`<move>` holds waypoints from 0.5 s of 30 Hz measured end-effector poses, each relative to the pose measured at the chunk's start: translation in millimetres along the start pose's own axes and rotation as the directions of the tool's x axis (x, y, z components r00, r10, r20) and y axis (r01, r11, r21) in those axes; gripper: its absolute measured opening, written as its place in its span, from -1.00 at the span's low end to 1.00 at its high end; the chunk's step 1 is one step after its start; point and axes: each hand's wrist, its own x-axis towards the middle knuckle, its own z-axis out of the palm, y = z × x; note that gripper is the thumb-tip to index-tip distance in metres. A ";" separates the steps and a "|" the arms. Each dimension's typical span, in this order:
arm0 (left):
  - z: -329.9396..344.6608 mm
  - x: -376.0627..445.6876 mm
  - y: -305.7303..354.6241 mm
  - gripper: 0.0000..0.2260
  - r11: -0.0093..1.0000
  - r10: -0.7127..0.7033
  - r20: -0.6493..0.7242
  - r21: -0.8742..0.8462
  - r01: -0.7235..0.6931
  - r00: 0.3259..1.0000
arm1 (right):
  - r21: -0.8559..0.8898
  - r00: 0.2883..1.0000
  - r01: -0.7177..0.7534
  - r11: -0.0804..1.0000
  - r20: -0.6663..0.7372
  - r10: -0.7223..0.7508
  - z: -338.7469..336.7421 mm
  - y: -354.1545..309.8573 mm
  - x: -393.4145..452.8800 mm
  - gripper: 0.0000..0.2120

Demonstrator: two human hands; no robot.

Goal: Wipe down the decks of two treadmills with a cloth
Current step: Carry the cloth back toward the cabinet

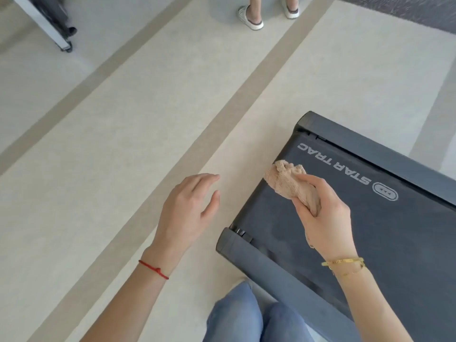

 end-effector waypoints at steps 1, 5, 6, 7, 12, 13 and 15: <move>-18.6 -6.4 1.9 -0.76 1.000 -0.010 0.000 0.009 0.010 1.000 | 0.009 1.000 0.007 1.000 0.016 -0.007 -5.3 -19.4 -2.6 -0.56; -91.7 -39.7 8.5 -0.76 0.997 -0.072 -0.012 0.015 0.072 0.997 | 0.022 0.994 0.067 0.998 0.083 -0.069 -24.3 -95.2 -23.4 -0.57; -109.4 -46.9 10.5 -0.76 0.995 -0.094 -0.016 0.013 0.094 0.995 | 0.030 0.992 0.077 0.997 0.099 -0.080 -28.2 -112.0 -29.4 -0.57; -130.8 -55.9 14.4 -0.76 0.992 -0.124 -0.018 0.009 0.124 0.992 | 0.034 0.989 0.082 0.996 0.122 -0.086 -34.0 -131.1 -37.6 -0.57; -212.0 -95.3 35.6 -0.72 0.977 -0.211 -0.043 0.021 0.212 0.977 | 0.048 0.974 0.094 0.994 0.202 -0.102 -57.4 -201.3 -74.7 -0.56; -228.5 -105.5 40.0 -0.73 0.974 -0.226 -0.053 0.025 0.227 0.973 | 0.061 0.969 0.100 0.993 0.221 -0.111 -62.7 -215.8 -85.0 -0.56; -257.1 -124.3 50.0 -0.72 0.962 -0.270 -0.089 0.027 0.273 0.959 | 0.095 0.956 0.113 0.989 0.260 -0.134 -73.1 -244.2 -101.7 -0.57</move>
